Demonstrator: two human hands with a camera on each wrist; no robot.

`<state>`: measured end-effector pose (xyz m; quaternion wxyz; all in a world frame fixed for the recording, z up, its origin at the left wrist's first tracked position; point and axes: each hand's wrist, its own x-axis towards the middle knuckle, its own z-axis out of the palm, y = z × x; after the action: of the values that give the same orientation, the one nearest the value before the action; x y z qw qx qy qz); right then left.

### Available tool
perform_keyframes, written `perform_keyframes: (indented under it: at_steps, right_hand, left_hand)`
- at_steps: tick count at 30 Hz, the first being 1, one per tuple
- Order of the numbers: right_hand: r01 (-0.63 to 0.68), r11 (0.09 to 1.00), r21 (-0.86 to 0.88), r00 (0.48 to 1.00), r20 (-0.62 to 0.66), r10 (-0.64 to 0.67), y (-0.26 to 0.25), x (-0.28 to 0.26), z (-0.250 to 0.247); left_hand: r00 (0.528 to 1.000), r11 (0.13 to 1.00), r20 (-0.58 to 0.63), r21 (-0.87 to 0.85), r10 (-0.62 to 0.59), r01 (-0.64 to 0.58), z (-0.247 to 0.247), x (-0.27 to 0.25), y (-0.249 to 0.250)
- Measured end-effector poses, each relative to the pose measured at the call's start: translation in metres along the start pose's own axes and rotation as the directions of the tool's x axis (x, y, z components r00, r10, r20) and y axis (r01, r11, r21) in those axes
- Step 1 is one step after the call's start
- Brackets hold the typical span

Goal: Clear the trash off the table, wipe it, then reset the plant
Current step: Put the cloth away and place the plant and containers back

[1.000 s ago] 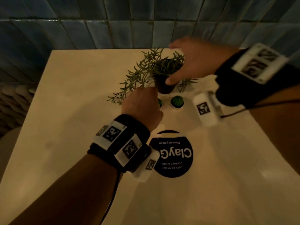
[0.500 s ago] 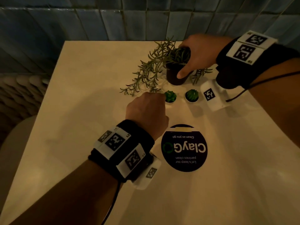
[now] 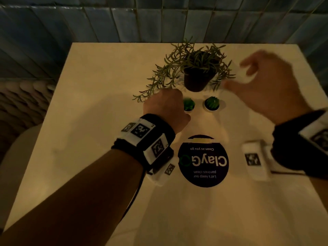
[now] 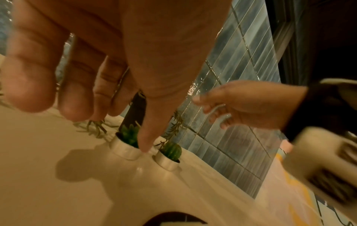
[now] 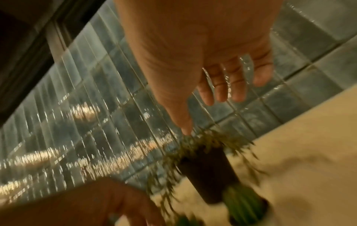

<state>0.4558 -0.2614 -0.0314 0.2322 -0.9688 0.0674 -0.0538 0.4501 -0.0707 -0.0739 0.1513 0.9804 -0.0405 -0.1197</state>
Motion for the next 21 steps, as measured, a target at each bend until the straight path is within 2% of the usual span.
perform_keyframes:
  at_steps: [3, 5, 9, 21]
  right_hand:
    - [-0.136, 0.991, 0.0, 0.976, 0.174, 0.134, 0.018, -0.007, 0.032]
    - [-0.187, 0.982, 0.003, 0.956, 0.231, 0.182, 0.022, -0.003, 0.048]
    - [-0.162, 0.987, -0.019, 0.961, 0.225, 0.162, 0.023, 0.006, 0.062]
    - [-0.118, 0.993, 0.003, 0.976, 0.185, 0.115, 0.019, 0.009, 0.069]
  left_hand:
    - [0.998, 0.999, 0.062, 0.05, 0.001, -0.004, 0.0, 0.009, 0.005]
    - [0.998, 0.997, 0.065, 0.073, 0.012, -0.017, 0.0, 0.015, 0.009]
    - [0.996, 0.994, 0.077, 0.097, 0.035, -0.042, -0.001, 0.026, 0.015]
    - [0.998, 0.993, -0.005, 0.108, 0.055, -0.054, 0.002, 0.031, 0.019]
